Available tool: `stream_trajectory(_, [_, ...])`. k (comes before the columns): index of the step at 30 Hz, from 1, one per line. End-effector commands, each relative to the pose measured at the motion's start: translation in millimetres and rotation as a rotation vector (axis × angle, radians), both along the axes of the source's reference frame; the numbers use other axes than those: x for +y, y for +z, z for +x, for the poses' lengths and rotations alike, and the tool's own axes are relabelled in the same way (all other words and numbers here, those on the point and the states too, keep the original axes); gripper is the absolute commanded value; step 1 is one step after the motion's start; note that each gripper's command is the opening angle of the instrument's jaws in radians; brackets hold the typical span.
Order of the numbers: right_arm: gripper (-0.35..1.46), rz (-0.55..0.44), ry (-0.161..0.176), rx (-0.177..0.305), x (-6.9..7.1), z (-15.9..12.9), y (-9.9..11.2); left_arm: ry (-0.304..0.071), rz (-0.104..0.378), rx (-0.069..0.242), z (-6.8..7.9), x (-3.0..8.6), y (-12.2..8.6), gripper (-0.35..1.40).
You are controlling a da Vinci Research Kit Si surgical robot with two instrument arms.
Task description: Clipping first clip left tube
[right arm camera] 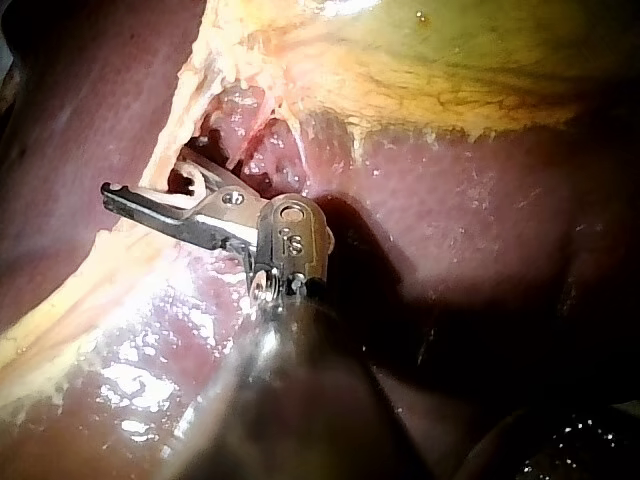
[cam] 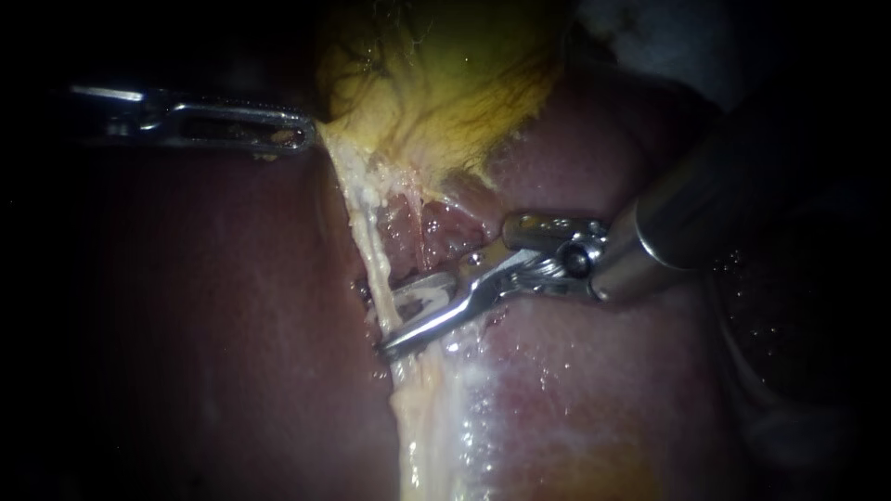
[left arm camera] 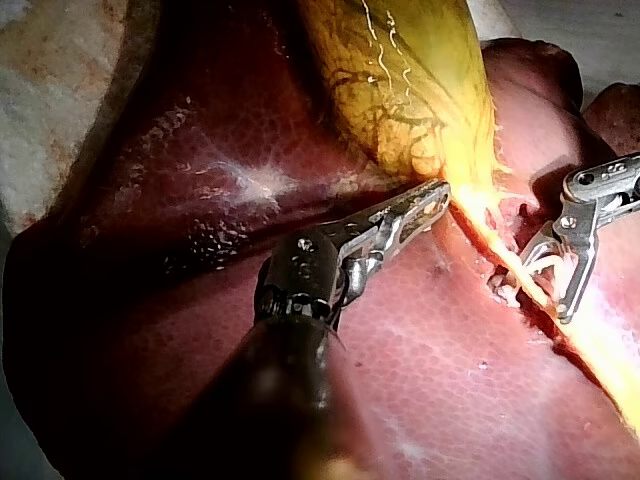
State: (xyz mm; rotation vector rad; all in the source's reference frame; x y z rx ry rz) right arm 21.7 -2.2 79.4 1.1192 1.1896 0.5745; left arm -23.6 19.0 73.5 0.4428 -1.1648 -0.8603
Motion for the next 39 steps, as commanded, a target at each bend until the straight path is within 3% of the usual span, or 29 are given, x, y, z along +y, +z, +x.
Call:
stream_trajectory(1, [0.53,-0.006,-0.003,0.014,-0.2,0.1,-0.1,0.0,0.0,0.0,0.0,0.0,0.0,-0.35])
stream_trajectory(8, [0.5,-0.027,-0.027,0.116,-1.3,0.9,-1.8,0.0,0.0,0.0,0.0,0.0,0.0,-0.35])
stream_trajectory(12, [0.48,-0.036,-0.053,0.135,-2.3,1.2,-2.8,0.0,0.0,0.0,0.0,0.0,0.0,-0.35])
stream_trajectory(19, [0.31,-0.045,-0.065,0.147,-3.0,1.7,-3.5,0.0,0.0,0.0,0.0,0.0,0.0,-0.35])
stream_trajectory(24, [-0.22,-0.041,-0.065,0.148,-2.4,1.3,-3.9,0.0,0.0,0.0,-0.1,0.0,0.1,-0.35])
stream_trajectory(26, [-0.35,-0.039,-0.065,0.148,-2.2,1.2,-4.0,0.0,0.0,0.0,-0.1,0.0,0.1,-0.35])
stream_trajectory(39, [-0.35,-0.033,-0.065,0.146,-1.9,1.2,-4.0,0.0,0.0,0.0,-0.1,0.0,0.1,-0.35])
